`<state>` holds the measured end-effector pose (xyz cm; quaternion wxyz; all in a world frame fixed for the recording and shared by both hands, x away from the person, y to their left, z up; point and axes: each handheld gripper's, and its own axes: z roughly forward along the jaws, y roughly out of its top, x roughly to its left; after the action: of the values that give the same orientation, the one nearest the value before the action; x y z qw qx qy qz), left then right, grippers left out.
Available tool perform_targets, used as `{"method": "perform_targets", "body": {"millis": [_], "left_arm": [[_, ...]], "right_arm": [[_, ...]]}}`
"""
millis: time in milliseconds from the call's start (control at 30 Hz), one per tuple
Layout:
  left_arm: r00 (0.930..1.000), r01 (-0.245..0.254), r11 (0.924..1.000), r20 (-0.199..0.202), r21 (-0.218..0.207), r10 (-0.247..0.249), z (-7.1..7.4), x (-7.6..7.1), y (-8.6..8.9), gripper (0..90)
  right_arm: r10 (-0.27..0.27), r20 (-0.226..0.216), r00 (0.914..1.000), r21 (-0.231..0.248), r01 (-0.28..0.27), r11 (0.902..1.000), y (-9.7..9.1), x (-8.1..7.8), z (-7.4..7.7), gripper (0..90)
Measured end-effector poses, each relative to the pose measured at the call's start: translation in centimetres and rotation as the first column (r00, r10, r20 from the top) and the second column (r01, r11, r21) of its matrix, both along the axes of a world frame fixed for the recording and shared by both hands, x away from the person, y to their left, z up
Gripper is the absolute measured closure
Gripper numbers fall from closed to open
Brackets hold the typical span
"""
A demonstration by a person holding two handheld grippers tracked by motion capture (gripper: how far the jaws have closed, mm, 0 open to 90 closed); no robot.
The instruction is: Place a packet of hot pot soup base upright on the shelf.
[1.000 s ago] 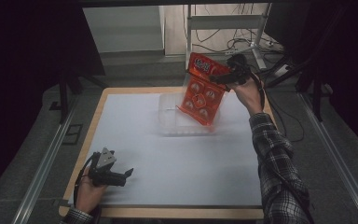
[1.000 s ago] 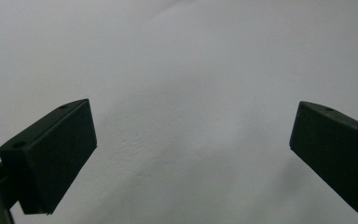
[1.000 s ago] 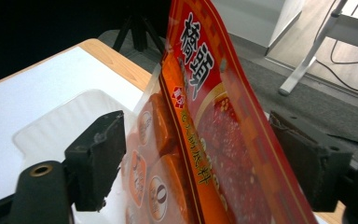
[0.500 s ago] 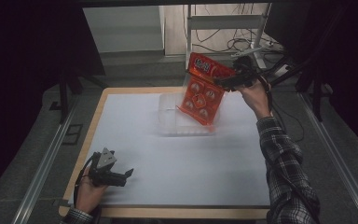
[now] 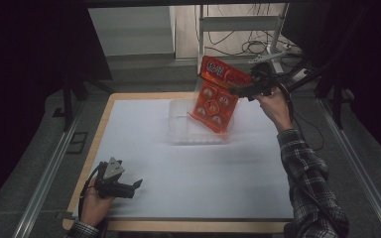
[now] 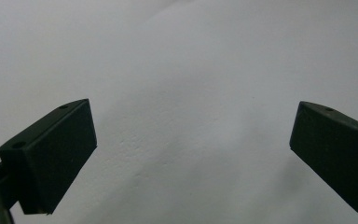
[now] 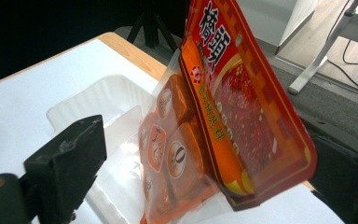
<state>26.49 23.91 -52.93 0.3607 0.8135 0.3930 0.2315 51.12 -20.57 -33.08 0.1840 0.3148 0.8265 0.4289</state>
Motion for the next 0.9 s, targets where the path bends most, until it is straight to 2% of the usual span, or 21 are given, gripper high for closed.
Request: {"method": "perform_targets", "body": {"millis": [233,567,900], "left_arm": [[1.0,0.0,1.0,-0.003,-0.003,0.0,0.0,0.0,0.0,0.0],[1.0,0.001,1.0,-0.009,-0.01,-0.001,0.1,0.0,0.0,0.1],[1.0,0.002,0.9998,0.001,-0.019,-0.002,0.1,0.0,0.0,0.2]], "right_arm": [[-0.015,0.0,0.9999,-0.009,0.015,0.9998,-0.5,-0.7,-0.2,0.0],[-0.014,0.003,0.9999,-0.005,0.014,0.9999,-1.3,-2.3,-0.3,0.0],[-0.009,0.003,1.0,0.01,0.009,0.9999,-2.1,-4.1,-0.8,0.0]]}}
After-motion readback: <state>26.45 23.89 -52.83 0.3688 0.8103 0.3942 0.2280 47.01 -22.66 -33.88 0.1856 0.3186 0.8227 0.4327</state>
